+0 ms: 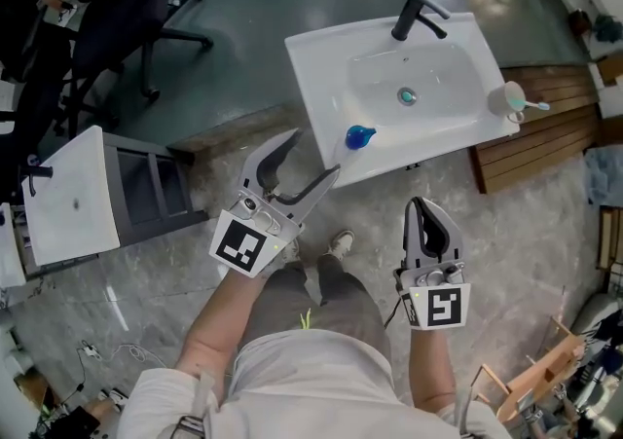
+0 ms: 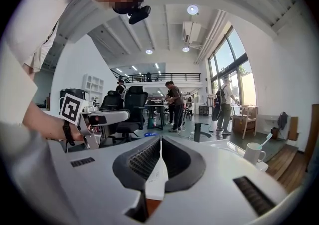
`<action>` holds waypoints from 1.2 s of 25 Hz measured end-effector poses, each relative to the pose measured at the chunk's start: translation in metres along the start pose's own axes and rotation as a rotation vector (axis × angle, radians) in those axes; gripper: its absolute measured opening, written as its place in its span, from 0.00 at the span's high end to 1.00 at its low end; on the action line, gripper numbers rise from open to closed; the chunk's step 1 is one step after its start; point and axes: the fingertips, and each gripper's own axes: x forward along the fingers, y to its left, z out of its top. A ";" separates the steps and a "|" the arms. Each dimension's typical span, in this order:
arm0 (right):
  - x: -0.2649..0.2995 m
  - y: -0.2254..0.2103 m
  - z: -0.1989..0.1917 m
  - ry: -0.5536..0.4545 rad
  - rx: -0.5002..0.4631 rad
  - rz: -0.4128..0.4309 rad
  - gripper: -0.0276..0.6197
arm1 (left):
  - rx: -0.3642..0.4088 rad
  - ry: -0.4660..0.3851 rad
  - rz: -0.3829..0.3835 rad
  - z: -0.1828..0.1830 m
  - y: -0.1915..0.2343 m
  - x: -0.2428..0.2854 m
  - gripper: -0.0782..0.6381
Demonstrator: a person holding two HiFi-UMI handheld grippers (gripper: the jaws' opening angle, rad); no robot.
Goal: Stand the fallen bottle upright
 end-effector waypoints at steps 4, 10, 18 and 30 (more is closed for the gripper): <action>-0.007 0.013 0.021 -0.014 -0.014 -0.004 0.90 | -0.011 0.001 -0.005 0.014 -0.003 -0.017 0.62; -0.016 0.028 0.047 -0.031 -0.041 -0.017 0.90 | -0.013 0.014 0.003 0.029 0.005 -0.037 0.77; -0.026 0.036 0.075 -0.061 -0.069 -0.033 0.90 | 0.030 0.021 0.060 0.064 0.019 -0.062 0.86; -0.038 0.034 0.109 -0.108 -0.104 -0.048 0.90 | 0.111 -0.010 0.191 0.126 0.039 -0.129 0.87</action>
